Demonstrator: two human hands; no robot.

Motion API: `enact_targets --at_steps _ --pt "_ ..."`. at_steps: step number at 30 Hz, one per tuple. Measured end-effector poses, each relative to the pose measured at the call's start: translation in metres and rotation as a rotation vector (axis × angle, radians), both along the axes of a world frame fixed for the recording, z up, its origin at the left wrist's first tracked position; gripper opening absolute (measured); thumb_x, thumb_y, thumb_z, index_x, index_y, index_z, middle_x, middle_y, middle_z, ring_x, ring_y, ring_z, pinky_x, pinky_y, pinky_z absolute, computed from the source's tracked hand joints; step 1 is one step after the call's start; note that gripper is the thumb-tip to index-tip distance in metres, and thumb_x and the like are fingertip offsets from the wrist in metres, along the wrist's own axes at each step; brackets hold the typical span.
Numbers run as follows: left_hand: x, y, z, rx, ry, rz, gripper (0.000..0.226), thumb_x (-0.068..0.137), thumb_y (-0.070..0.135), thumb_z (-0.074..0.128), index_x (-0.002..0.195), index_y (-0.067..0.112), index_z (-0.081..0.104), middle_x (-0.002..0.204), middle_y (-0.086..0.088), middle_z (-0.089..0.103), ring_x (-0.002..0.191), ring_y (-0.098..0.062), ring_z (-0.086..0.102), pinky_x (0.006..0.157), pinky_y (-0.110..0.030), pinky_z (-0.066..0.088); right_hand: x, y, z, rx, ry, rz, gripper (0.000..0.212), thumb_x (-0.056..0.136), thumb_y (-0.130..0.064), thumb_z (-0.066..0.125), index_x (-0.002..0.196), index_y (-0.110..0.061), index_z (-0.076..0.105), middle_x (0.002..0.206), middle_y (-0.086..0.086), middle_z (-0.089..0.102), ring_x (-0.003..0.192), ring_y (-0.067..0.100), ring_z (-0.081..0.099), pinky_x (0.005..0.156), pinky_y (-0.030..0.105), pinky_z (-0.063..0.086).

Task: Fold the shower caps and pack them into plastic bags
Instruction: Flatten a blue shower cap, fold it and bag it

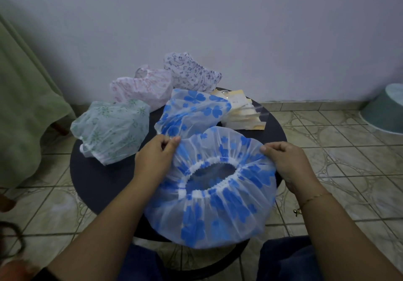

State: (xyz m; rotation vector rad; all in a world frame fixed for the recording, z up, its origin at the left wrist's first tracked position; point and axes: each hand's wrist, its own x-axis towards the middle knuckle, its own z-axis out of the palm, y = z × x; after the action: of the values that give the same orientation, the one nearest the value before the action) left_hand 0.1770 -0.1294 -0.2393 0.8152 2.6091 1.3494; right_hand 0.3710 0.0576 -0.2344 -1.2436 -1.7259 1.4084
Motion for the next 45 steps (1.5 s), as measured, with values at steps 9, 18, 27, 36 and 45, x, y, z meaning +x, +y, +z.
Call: enact_targets --at_steps 9,18,27,36,45 --pt "-0.007 -0.006 -0.007 -0.258 -0.005 0.094 0.039 0.097 0.047 0.036 0.075 0.016 0.045 0.074 0.0 0.051 0.07 -0.019 0.048 0.059 -0.033 0.033 0.005 0.008 -0.003 0.082 -0.101 -0.14 0.01 0.084 -0.02 0.068 0.08 -0.01 0.067 0.088 0.01 0.068 0.081 0.023 0.062 0.068 0.03 0.048" --pt "-0.003 -0.01 -0.019 -0.092 0.511 -0.266 0.044 0.065 -0.002 0.041 0.097 0.028 0.052 0.106 0.004 0.062 0.099 -0.024 0.056 0.08 -0.042 0.046 0.017 0.0 0.012 -0.135 0.024 0.095 0.038 0.089 -0.042 0.059 0.109 -0.009 0.061 0.088 0.009 0.068 0.067 0.018 0.062 0.05 0.026 0.045" --pt "0.019 -0.008 -0.018 -0.62 0.409 -0.575 0.085 0.065 0.061 -0.002 0.147 0.044 0.011 0.157 0.017 0.007 0.143 -0.004 0.007 0.107 -0.036 0.012 0.038 0.003 0.018 -0.142 -0.358 0.398 0.069 0.065 -0.037 0.082 0.125 -0.023 0.054 0.101 0.005 0.069 0.074 0.017 0.057 0.053 0.026 0.036" --pt "0.03 -0.01 -0.008 -0.486 0.554 -0.412 0.073 0.071 0.058 0.004 0.124 0.041 0.052 0.112 0.013 0.062 0.101 -0.005 0.052 0.081 -0.03 0.018 0.029 0.001 0.015 0.12 -0.292 0.126 0.054 0.078 -0.015 0.075 0.127 -0.006 0.053 0.119 0.012 0.058 0.102 0.022 0.056 0.083 0.03 0.044" --pt "0.02 0.008 -0.008 -0.084 0.113 -0.147 0.053 0.088 0.057 0.05 0.126 0.021 0.055 0.12 0.003 0.059 0.109 -0.018 0.056 0.095 -0.042 0.045 0.013 -0.022 0.017 0.215 -0.062 0.373 0.042 0.083 -0.006 0.068 0.123 -0.01 0.058 0.104 0.001 0.062 0.082 -0.001 0.055 0.061 0.001 0.045"
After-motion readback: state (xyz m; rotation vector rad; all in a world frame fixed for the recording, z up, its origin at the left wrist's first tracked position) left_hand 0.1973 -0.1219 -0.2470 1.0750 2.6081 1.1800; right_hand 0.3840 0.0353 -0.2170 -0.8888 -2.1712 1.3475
